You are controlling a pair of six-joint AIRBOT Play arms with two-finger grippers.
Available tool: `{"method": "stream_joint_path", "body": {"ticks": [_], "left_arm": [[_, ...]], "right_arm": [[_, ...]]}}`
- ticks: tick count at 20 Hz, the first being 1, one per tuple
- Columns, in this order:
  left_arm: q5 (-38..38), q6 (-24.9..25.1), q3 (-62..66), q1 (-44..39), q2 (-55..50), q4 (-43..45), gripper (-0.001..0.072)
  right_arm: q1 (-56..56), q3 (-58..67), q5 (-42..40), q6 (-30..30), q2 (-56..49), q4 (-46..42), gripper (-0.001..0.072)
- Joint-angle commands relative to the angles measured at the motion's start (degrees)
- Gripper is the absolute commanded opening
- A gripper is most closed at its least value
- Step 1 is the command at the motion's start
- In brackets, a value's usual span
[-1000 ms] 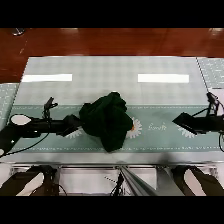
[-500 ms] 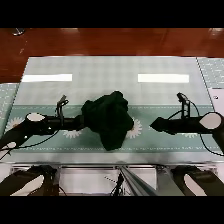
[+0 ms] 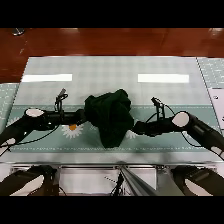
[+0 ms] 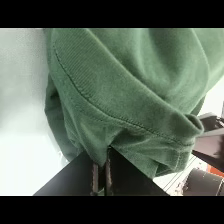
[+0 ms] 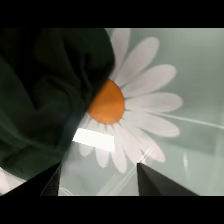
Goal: Fold the shirts.
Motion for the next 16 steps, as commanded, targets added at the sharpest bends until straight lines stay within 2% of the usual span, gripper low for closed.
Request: {"method": "stream_joint_path", "body": {"ticks": [1, 4, 9, 13, 14, 15, 16], "left_arm": [[-0.15, 0.11, 0.20, -0.04, -0.04, -0.13, 0.0034], [-0.24, 0.11, 0.20, -0.04, -0.04, -0.13, 0.0033], [-0.31, 0.11, 0.20, -0.04, -0.07, -0.13, 0.0034], [-0.33, 0.11, 0.20, -0.04, -0.07, -0.13, 0.0034], [-0.33, 0.11, 0.20, -0.04, -0.07, -0.13, 0.0034], [-0.33, 0.11, 0.20, -0.04, -0.07, -0.13, 0.0034], [-0.33, 0.13, 0.28, 0.13, -0.04, -0.13, 0.0033]], "right_arm": [[1.55, 2.73, -1.60, -2.12, -6.01, 2.95, 0.0558], [1.55, 5.25, -1.75, -3.41, -8.94, 4.24, 0.0559], [1.55, 9.68, -1.88, -9.99, -12.04, 13.46, 0.0558], [1.55, 13.79, -2.05, -10.67, -15.32, 14.21, 0.0542], [1.55, 14.56, -2.05, -10.88, -16.22, 14.23, 0.0411], [1.55, 15.21, -2.01, -12.13, -16.94, 14.23, 0.0134], [1.55, 15.85, -1.88, -14.49, -17.00, 14.14, 0.0023]]}}
